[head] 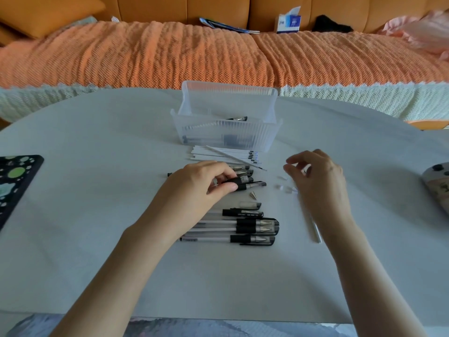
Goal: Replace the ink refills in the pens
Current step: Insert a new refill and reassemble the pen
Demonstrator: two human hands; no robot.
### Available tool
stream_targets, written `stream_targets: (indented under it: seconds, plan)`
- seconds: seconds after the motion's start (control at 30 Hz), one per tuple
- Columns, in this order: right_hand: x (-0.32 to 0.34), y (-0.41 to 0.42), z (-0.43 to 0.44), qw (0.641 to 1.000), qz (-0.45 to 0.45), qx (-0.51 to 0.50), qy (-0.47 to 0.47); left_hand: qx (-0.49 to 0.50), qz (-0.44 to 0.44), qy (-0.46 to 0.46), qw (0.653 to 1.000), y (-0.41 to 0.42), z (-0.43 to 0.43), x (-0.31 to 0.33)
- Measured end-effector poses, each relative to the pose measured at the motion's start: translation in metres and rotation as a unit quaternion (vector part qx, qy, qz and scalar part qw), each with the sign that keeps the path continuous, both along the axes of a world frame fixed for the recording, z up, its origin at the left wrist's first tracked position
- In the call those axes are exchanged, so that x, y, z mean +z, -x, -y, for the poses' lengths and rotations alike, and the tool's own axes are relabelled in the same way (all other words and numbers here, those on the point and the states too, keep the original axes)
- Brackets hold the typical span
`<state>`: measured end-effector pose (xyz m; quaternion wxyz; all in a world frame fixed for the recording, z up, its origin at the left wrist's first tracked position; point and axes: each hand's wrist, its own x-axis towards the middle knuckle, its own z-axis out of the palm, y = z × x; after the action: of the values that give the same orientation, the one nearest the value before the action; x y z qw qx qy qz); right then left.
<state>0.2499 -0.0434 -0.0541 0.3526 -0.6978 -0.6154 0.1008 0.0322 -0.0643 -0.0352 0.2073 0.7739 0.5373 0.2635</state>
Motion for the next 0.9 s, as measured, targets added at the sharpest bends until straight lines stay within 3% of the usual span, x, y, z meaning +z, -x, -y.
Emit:
stream_targets:
  seconds: [0.13,0.57,0.8,0.9]
  plan:
    - [-0.009,0.017,-0.006,0.998,0.033,0.061,-0.009,0.0,0.002,0.002,1.0,-0.001,0.0,0.0]
    - [-0.017,0.029,-0.02,0.998,0.047,0.049,0.013,0.012,0.03,0.0,0.999,0.001,0.0,0.001]
    - [0.012,0.01,-0.001,0.975,-0.212,0.068,-0.01,0.075,0.141,0.029,0.987,0.008,-0.005,0.003]
    - [0.016,0.007,0.007,0.968,-0.235,0.085,-0.006,0.095,0.188,0.029,0.977,0.01,-0.007,0.005]
